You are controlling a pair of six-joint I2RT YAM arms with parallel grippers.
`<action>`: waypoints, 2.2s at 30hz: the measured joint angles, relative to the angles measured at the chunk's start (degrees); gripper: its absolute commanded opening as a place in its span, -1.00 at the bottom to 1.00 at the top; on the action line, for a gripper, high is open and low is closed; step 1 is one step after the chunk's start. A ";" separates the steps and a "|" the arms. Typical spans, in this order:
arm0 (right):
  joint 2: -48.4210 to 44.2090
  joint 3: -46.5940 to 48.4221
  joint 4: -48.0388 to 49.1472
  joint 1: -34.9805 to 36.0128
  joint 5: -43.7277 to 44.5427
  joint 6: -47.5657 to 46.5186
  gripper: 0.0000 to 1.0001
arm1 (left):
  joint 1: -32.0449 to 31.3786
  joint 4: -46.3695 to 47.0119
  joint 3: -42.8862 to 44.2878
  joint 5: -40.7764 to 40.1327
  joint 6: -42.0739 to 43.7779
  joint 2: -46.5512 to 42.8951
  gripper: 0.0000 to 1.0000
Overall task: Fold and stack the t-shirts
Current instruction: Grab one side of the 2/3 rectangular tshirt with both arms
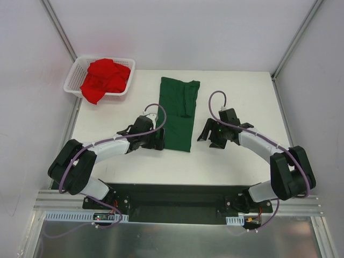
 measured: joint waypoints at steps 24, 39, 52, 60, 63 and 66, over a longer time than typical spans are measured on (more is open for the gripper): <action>0.11 0.76 -0.98 0.02 1.20 0.85 0.51 | 0.00 0.28 -0.22 -0.07 0.07 -0.13 0.98; -0.76 -1.38 1.27 1.88 1.27 1.46 0.52 | 0.00 0.33 -0.24 -0.09 0.09 -0.13 0.99; 2.91 -4.52 9.86 6.47 -0.48 2.93 0.51 | 0.00 3.26 -0.20 -0.15 0.09 1.11 0.96; 8.94 -2.16 16.55 6.47 -4.74 3.41 0.50 | 0.00 4.57 0.98 -0.11 0.07 3.04 0.67; 11.43 -0.59 18.69 6.47 -6.19 3.50 0.49 | 0.00 4.85 1.31 -0.07 0.04 3.63 0.55; 12.94 0.33 20.24 6.47 -7.19 3.67 0.48 | 0.00 5.01 1.60 -0.04 0.02 4.07 0.48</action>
